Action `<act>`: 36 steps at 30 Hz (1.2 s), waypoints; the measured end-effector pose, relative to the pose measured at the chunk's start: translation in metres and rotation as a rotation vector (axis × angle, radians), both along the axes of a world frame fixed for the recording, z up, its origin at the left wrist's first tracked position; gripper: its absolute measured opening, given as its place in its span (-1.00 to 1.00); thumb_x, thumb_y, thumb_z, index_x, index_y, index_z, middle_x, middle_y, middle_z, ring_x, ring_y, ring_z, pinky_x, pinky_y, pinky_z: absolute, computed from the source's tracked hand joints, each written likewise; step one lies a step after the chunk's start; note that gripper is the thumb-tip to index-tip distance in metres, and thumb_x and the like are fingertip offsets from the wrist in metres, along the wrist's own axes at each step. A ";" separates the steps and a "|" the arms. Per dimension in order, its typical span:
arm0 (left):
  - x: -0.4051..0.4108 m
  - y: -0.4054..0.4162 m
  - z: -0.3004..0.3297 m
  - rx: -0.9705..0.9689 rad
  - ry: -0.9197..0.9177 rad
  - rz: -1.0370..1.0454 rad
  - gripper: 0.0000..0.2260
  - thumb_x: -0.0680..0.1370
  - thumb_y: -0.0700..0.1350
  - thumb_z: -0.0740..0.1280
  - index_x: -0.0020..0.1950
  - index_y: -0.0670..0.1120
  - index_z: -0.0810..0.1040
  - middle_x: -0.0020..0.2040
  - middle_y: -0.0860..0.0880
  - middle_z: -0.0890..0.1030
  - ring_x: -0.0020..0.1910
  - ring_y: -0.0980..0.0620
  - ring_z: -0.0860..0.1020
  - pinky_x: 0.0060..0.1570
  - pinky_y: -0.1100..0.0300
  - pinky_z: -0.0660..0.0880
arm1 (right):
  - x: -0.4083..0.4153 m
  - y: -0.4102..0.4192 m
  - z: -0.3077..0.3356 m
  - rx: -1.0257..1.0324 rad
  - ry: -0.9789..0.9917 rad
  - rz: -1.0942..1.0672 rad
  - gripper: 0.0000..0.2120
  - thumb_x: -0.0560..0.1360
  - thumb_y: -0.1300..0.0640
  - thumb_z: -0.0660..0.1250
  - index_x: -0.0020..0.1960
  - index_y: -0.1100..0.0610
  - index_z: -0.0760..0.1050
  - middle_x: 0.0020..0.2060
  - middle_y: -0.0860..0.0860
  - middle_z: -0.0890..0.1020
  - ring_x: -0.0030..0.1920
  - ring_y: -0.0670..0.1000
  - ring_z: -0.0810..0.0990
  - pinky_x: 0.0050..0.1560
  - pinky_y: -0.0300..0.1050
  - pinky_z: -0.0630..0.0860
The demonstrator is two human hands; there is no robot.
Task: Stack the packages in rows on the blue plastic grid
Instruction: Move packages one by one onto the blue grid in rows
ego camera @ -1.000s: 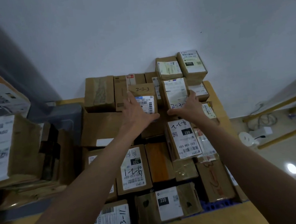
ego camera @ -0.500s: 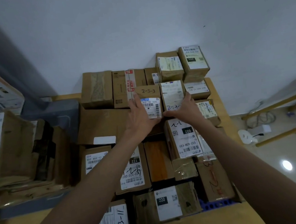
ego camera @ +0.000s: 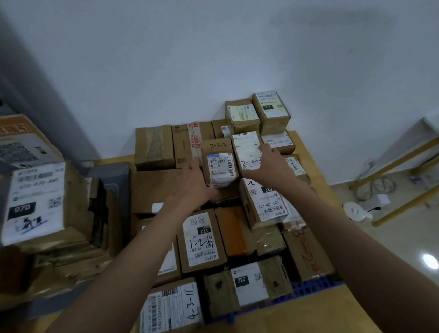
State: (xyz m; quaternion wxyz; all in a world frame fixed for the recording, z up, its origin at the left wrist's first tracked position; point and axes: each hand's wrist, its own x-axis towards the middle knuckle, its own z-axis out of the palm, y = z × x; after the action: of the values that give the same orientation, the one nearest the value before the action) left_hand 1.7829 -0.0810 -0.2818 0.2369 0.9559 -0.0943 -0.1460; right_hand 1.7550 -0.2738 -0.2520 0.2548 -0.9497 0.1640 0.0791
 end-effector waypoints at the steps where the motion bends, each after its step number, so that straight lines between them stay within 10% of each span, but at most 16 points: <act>1: -0.010 0.008 0.006 0.018 -0.014 -0.054 -0.31 0.40 0.06 0.49 0.44 -0.06 0.29 0.26 -0.11 0.48 0.06 -0.03 0.53 -0.17 0.18 0.46 | -0.010 0.006 0.006 0.017 0.007 0.009 -0.23 0.42 -0.06 0.45 0.48 0.14 0.17 0.32 0.15 0.42 0.24 0.19 0.48 0.14 0.13 0.51; 5: -0.052 0.042 0.023 0.120 -0.008 -0.161 -0.75 0.47 -0.01 0.43 0.07 -0.03 0.49 0.02 0.00 0.57 -0.21 0.15 0.46 -0.38 0.29 0.33 | -0.057 0.031 0.025 -0.006 0.118 0.114 -0.46 0.43 -0.01 0.44 0.31 0.11 0.32 -0.07 0.02 0.52 -0.13 0.04 0.55 -0.13 0.03 0.61; 17: -0.161 0.155 0.036 0.212 0.106 -0.219 -0.36 0.49 0.02 0.42 0.51 -0.03 0.26 0.42 -0.06 0.40 0.28 -0.04 0.45 0.11 0.12 0.48 | -0.168 0.121 0.031 0.011 0.349 0.343 -0.40 0.49 0.11 0.43 0.45 0.05 0.25 0.28 0.07 0.45 0.00 0.05 0.52 -0.14 -0.05 0.65; 23: -0.195 0.198 0.041 0.200 0.056 -0.154 -0.73 0.46 0.10 0.40 0.06 0.07 0.42 0.07 0.04 0.56 -0.17 0.11 0.46 -0.38 0.24 0.33 | -0.186 0.158 0.027 -0.007 0.332 0.437 -0.36 0.46 0.12 0.43 0.46 -0.02 0.26 0.27 0.07 0.45 -0.02 0.03 0.56 -0.14 -0.06 0.62; 36: -0.291 0.250 0.033 0.332 0.268 0.093 -0.30 0.53 0.10 0.38 0.57 0.04 0.13 0.53 0.02 0.26 0.38 -0.02 0.40 0.15 0.10 0.48 | -0.222 0.208 0.012 0.091 0.274 0.686 -0.44 0.48 0.05 0.43 0.41 -0.02 0.30 0.17 0.06 0.50 -0.04 0.03 0.54 -0.03 -0.01 0.56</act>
State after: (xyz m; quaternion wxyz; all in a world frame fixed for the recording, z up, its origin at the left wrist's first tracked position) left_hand 1.4921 0.1695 -0.2488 0.0933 0.9571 0.0073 -0.2742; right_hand 1.5330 -0.0655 -0.2398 0.2312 -0.9177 -0.1350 0.2934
